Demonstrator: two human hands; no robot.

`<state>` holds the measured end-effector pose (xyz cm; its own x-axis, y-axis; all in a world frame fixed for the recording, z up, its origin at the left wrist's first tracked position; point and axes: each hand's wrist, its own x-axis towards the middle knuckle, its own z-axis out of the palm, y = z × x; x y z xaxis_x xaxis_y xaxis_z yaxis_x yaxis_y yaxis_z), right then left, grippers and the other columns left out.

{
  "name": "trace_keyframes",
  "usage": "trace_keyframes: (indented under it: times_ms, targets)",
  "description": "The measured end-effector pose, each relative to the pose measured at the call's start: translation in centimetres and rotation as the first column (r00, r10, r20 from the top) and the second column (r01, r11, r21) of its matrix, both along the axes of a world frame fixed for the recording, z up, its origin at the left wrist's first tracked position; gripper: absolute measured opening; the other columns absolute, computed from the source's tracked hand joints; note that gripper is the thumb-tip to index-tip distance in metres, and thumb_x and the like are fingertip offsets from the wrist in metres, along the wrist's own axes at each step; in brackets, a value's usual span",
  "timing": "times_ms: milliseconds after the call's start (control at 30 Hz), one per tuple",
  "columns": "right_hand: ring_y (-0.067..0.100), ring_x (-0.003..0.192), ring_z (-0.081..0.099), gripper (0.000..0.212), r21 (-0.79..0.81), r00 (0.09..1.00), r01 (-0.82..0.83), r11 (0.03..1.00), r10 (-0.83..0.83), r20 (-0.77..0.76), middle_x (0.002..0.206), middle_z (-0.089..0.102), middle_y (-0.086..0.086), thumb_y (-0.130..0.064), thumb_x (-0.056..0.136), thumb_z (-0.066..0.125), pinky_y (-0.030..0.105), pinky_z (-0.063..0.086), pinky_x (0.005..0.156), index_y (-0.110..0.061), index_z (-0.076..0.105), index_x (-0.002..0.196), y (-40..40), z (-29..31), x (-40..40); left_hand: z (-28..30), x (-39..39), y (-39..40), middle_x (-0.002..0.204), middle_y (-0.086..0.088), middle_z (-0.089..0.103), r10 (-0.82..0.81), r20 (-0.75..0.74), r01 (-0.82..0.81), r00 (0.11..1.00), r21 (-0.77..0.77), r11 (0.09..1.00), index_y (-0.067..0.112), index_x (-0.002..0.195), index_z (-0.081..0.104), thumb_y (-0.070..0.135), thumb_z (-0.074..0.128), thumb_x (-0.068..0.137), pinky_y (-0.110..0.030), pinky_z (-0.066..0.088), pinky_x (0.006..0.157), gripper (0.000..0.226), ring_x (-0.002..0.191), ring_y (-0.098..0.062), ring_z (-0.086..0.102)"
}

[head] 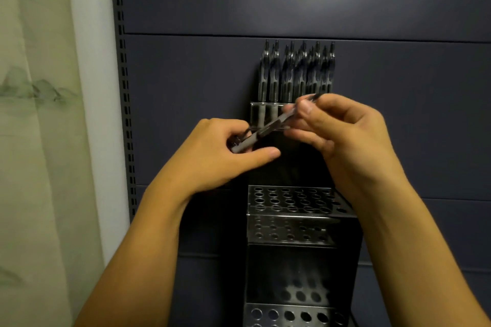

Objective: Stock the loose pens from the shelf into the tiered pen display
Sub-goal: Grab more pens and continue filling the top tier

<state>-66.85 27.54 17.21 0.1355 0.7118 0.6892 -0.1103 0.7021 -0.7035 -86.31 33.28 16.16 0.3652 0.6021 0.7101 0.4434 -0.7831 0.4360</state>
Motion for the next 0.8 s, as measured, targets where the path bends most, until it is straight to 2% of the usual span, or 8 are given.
trace_keyframes:
  times_ms: [100, 267, 333, 433, 500, 600, 700, 800]
  targets:
    - [0.032, 0.093, 0.076, 0.009, 0.040, 0.997, 0.059, 0.997, -0.057, -0.047, 0.097, 0.077, 0.017, -0.007, 0.094, 0.065, 0.037, 0.062, 0.080, -0.003, 0.070, 0.100, -0.2, 0.1, 0.5, -0.5, -1.2, 1.6, 0.054, 0.004, 0.042, -0.099, 0.158, 0.115, 0.982, -0.096, 0.989, 0.011, 0.064, 0.049, 0.048, 0.078, 0.077, -0.021, 0.033, 0.048, 0.049, 0.049, -0.009, 0.038]
    - [0.027, 0.085, 0.075, 0.011, 0.093, 0.965, 0.249, 0.964, -0.255, 0.063, 0.091, 0.075, 0.016, -0.004, 0.096, 0.065, 0.035, 0.063, 0.074, -0.005, 0.071, 0.105, 0.6, -0.4, -0.2, -1.4, -1.8, 3.0, 0.052, -0.006, 0.030, -0.215, 0.392, 0.327, 0.895, -0.248, 0.912, 0.005, 0.072, 0.048, 0.033, 0.078, 0.079, -0.022, 0.021, 0.042, 0.042, 0.042, -0.014, 0.024]
    - [0.028, 0.088, 0.075, 0.008, 0.099, 0.965, 0.253, 0.962, -0.258, 0.044, 0.093, 0.074, 0.017, -0.006, 0.096, 0.065, 0.037, 0.064, 0.076, -0.004, 0.070, 0.103, 0.8, -0.5, -0.5, -1.6, -1.8, 3.2, 0.051, -0.005, 0.029, -0.243, 0.436, 0.377, 0.866, -0.251, 0.891, 0.003, 0.075, 0.049, 0.029, 0.077, 0.082, -0.022, 0.019, 0.042, 0.038, 0.041, -0.013, 0.023]
    - [0.032, 0.089, 0.076, 0.011, 0.074, 0.980, 0.189, 0.979, -0.183, -0.078, 0.096, 0.073, 0.021, -0.007, 0.098, 0.063, 0.037, 0.063, 0.076, 0.001, 0.066, 0.104, 0.5, -0.3, -0.5, -1.8, -2.0, 3.5, 0.049, -0.005, 0.029, -0.242, 0.435, 0.375, 0.867, -0.251, 0.893, 0.004, 0.072, 0.049, 0.026, 0.075, 0.086, -0.026, 0.019, 0.042, 0.037, 0.040, -0.014, 0.024]
    - [0.032, 0.086, 0.076, 0.014, 0.073, 0.976, 0.193, 0.978, -0.184, -0.119, 0.093, 0.073, 0.018, -0.009, 0.098, 0.063, 0.036, 0.063, 0.076, 0.002, 0.065, 0.106, 0.4, -0.1, -0.2, -2.0, -2.2, 3.7, 0.049, -0.005, 0.029, -0.231, 0.441, 0.369, 0.867, -0.258, 0.893, 0.007, 0.069, 0.047, 0.023, 0.075, 0.088, -0.025, 0.019, 0.042, 0.037, 0.040, -0.014, 0.024]
    - [0.022, 0.076, 0.074, 0.008, 0.096, 0.950, 0.310, 0.946, -0.311, -0.013, 0.085, 0.073, 0.007, -0.014, 0.097, 0.066, 0.039, 0.064, 0.075, -0.009, 0.070, 0.101, 0.9, -0.4, 0.0, -2.1, -2.2, 3.9, 0.049, -0.002, 0.029, -0.208, 0.466, 0.361, 0.860, -0.268, 0.893, 0.007, 0.070, 0.047, 0.021, 0.073, 0.091, -0.021, 0.021, 0.042, 0.036, 0.039, -0.014, 0.024]
    - [0.017, 0.071, 0.073, 0.004, 0.145, 0.859, 0.460, 0.876, -0.481, 0.176, 0.082, 0.074, 0.000, -0.022, 0.095, 0.071, 0.046, 0.063, 0.076, -0.022, 0.073, 0.098, 2.1, -1.3, -0.4, -2.0, -1.9, 3.9, 0.051, -0.003, 0.029, -0.203, 0.476, 0.362, 0.856, -0.270, 0.892, 0.005, 0.074, 0.048, 0.019, 0.071, 0.093, -0.021, 0.022, 0.041, 0.033, 0.040, -0.014, 0.024]
    - [0.016, 0.073, 0.074, 0.006, 0.139, 0.837, 0.470, 0.871, -0.491, 0.244, 0.082, 0.074, -0.003, -0.025, 0.094, 0.072, 0.045, 0.063, 0.077, -0.024, 0.072, 0.101, 2.8, -1.8, -0.8, -2.0, -1.8, 3.8, 0.051, -0.004, 0.029, -0.203, 0.471, 0.358, 0.859, -0.267, 0.895, 0.005, 0.074, 0.048, 0.019, 0.070, 0.094, -0.022, 0.022, 0.041, 0.033, 0.040, -0.014, 0.024]
